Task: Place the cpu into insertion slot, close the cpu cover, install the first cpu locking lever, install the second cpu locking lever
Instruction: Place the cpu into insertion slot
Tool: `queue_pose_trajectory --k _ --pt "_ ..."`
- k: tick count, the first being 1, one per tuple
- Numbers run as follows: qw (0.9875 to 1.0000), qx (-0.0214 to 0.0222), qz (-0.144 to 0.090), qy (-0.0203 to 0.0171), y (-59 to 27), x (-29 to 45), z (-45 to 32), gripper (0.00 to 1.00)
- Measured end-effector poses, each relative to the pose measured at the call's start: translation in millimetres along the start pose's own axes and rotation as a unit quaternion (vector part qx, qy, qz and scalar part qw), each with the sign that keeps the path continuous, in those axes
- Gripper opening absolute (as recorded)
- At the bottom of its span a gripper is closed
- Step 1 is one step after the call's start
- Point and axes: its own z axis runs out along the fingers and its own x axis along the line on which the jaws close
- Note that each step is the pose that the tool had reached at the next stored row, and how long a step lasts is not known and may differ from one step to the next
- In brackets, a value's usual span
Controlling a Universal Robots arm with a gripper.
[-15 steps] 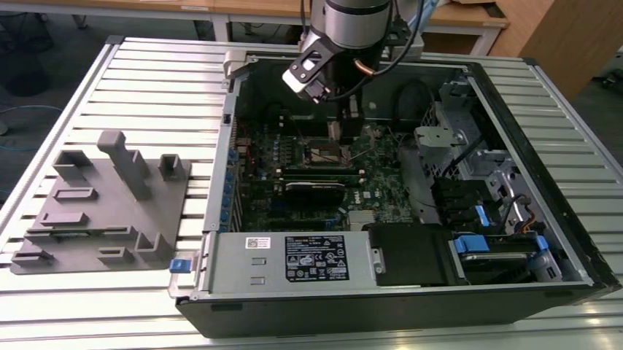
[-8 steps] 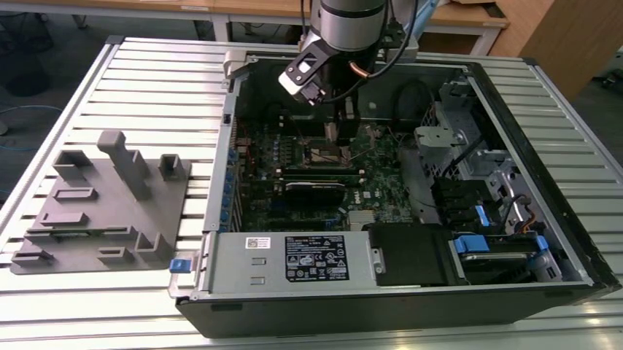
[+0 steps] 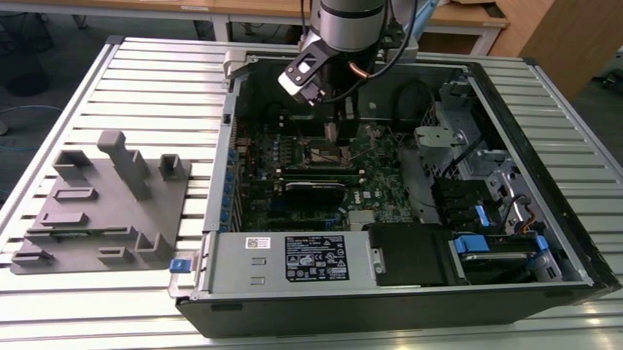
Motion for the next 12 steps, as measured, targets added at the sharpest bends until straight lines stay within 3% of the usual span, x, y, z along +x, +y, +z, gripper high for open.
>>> queue_pose_trajectory --k 12 --pt "1.0 0.0 0.0 0.0001 -4.9 0.1 1.8 0.54"
